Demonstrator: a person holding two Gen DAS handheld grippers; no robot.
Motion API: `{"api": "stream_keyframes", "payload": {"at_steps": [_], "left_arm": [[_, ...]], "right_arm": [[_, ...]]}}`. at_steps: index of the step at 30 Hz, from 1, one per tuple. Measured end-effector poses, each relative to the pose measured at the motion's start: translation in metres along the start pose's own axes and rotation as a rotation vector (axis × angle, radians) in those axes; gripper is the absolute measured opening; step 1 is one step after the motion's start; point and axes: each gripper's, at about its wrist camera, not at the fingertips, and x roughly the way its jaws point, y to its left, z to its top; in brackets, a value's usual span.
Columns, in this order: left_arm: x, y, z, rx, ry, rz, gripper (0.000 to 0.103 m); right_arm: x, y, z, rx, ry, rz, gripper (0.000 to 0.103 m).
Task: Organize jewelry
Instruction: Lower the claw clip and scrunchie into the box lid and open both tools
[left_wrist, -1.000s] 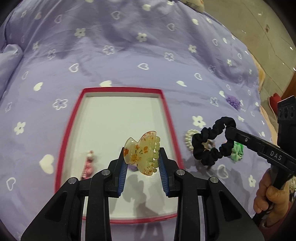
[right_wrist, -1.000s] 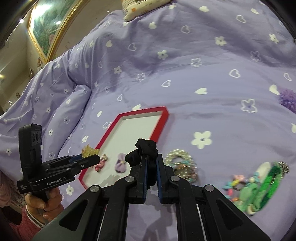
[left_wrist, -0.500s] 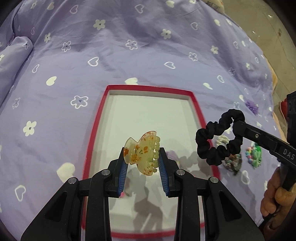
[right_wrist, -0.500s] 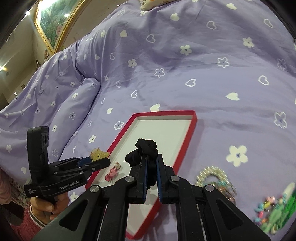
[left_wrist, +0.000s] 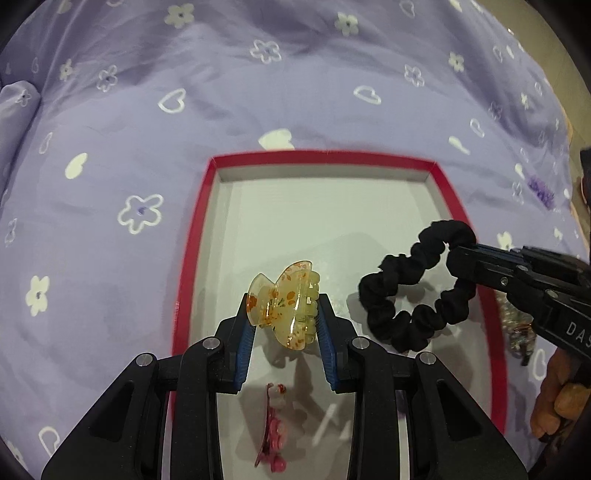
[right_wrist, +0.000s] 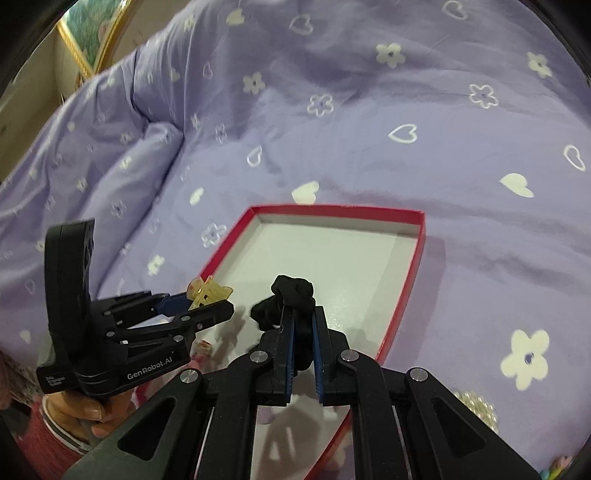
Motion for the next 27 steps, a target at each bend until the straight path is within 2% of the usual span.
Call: {"api": "stream_keyframes", "payload": {"at_steps": [7,12,14,16,18,23,27], "left_arm": [[0.010,0.001,0.000,-0.001,0.027,-0.003,0.030],[0.007,0.000,0.000,-0.004,0.029,0.004,0.031],[0.006,0.000,0.000,-0.006,0.031,0.018,0.033],[0.004,0.000,0.002,-0.010,0.023,0.025,0.041],[0.003,0.001,0.001,-0.014,0.021,0.024,0.041],[-0.004,0.003,0.000,-0.026,0.017,0.023,0.042],[-0.018,0.002,-0.002,-0.039,-0.013,0.023,0.049]], "right_arm": [[0.017,-0.001,-0.003,-0.054,0.064,-0.047,0.013],[0.018,-0.005,-0.003,-0.051,0.080,-0.043,0.015],[0.018,-0.005,-0.002,-0.049,0.078,-0.040,0.018],[0.015,-0.006,-0.003,-0.046,0.073,-0.031,0.030],[0.015,-0.005,-0.002,-0.049,0.067,-0.036,0.034],[0.006,-0.004,-0.001,-0.038,0.050,-0.034,0.034],[-0.013,-0.004,-0.001,-0.030,0.012,-0.022,0.034]]}}
